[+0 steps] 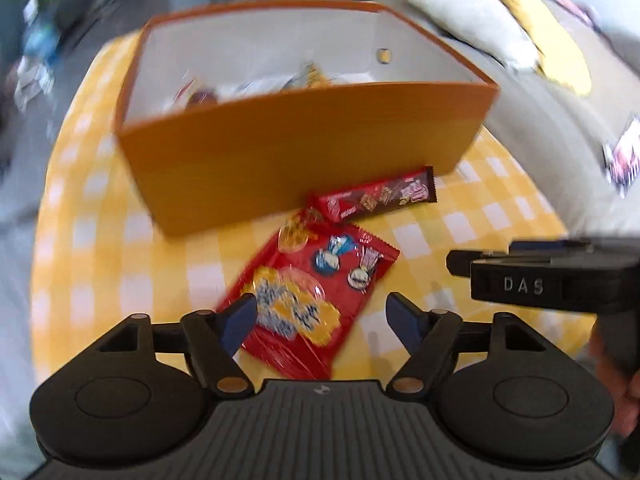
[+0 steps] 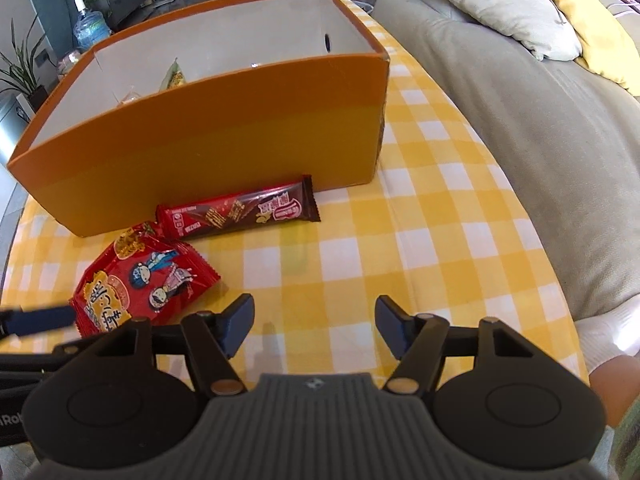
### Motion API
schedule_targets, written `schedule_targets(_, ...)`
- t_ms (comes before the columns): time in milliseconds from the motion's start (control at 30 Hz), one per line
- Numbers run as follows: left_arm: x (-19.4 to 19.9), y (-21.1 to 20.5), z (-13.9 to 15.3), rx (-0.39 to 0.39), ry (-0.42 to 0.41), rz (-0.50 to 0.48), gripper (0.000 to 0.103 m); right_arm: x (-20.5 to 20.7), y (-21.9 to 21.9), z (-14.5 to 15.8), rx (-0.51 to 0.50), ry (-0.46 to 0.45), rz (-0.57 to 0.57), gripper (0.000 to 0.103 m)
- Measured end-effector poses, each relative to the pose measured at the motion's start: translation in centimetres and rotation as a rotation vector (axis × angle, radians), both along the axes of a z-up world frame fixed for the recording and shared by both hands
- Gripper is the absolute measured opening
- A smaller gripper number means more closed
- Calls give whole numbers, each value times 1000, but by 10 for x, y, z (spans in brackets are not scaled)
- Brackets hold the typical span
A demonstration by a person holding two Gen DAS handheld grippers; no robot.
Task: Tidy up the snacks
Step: 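Grasp the red chip bag with the left tool while the right tool grasps the red chocolate bar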
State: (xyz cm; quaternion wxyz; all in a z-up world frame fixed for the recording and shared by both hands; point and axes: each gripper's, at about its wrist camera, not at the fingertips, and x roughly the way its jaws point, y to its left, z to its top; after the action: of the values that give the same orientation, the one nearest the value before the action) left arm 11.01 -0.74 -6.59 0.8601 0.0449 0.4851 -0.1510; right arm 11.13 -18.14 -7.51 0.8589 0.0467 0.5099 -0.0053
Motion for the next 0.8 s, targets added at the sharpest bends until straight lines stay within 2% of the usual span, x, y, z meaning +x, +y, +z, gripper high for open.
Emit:
schedule_targets(167,14,-12,-3,127,-39,-173,88,4,0,6,53,-56,29,65)
schedule_targets(333,22,-20,-9,126,-16,-262,88,14,1,8,74,-109,80,65)
schedule_targets(433,27,-26,-18,153,-6,-262,88,21,3,5,59,-122,135,66)
schedule_targets(567,35,-28,-27,155,33,-253,89,30,4,1,28,-133,214,82)
schedule_targets(733,41,-30,-33,169,46,-203,89,47,1,-13,18,-107,286,83)
schedule_targets(800,41,-29,-33,174,54,-175,84,53,1,-19,13,-94,311,83)
